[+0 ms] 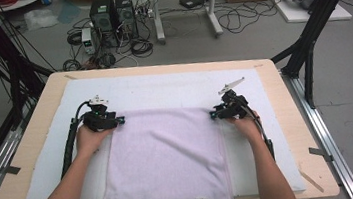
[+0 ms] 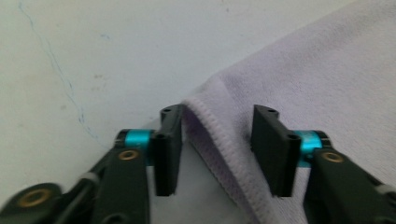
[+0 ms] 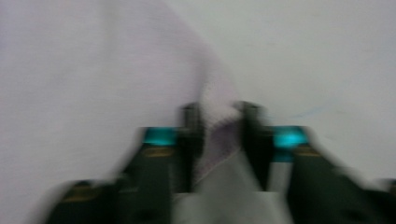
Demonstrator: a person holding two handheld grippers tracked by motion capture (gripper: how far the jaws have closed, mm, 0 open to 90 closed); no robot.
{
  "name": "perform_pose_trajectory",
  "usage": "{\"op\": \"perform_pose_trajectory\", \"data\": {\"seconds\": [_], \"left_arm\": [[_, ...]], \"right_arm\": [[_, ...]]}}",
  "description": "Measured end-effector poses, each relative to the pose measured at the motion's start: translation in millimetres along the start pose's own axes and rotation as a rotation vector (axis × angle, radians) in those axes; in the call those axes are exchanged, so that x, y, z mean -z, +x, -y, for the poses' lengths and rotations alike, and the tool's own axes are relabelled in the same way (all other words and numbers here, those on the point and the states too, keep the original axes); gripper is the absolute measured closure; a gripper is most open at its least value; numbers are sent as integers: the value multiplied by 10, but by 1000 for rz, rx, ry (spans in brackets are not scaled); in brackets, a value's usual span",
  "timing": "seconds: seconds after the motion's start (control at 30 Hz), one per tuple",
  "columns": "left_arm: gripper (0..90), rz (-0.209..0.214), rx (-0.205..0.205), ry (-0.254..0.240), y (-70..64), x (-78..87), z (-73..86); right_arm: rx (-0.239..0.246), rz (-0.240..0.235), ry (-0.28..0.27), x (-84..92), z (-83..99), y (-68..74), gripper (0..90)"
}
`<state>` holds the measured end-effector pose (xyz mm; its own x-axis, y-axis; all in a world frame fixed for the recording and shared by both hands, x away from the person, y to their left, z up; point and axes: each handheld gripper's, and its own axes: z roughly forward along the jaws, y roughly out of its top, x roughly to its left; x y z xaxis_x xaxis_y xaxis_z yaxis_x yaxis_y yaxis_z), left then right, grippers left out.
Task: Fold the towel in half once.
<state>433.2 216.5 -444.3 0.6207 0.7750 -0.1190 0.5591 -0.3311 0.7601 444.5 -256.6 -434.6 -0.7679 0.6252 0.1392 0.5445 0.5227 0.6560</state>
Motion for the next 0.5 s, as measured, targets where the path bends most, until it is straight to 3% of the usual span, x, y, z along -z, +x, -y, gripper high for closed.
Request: {"op": "perform_pose_trajectory", "data": {"seconds": [0.07, 0.2, 0.4, 0.5], "left_arm": [[856, -19, -22, 1, -19, -4, -37], [866, -71, -44, -23, -25, 61, -214], [870, -164, -96, -128, -23, 342, -820], [869, -187, -119, -173, -22, 462, -1119]], "right_arm": [[32, 20, 9, -17, -43, 26, 852], [38, 75, -19, 68, -200, 21, 859], [45, 161, -96, 441, -643, -60, 860], [61, 206, -141, 651, -881, -93, 860]]}}
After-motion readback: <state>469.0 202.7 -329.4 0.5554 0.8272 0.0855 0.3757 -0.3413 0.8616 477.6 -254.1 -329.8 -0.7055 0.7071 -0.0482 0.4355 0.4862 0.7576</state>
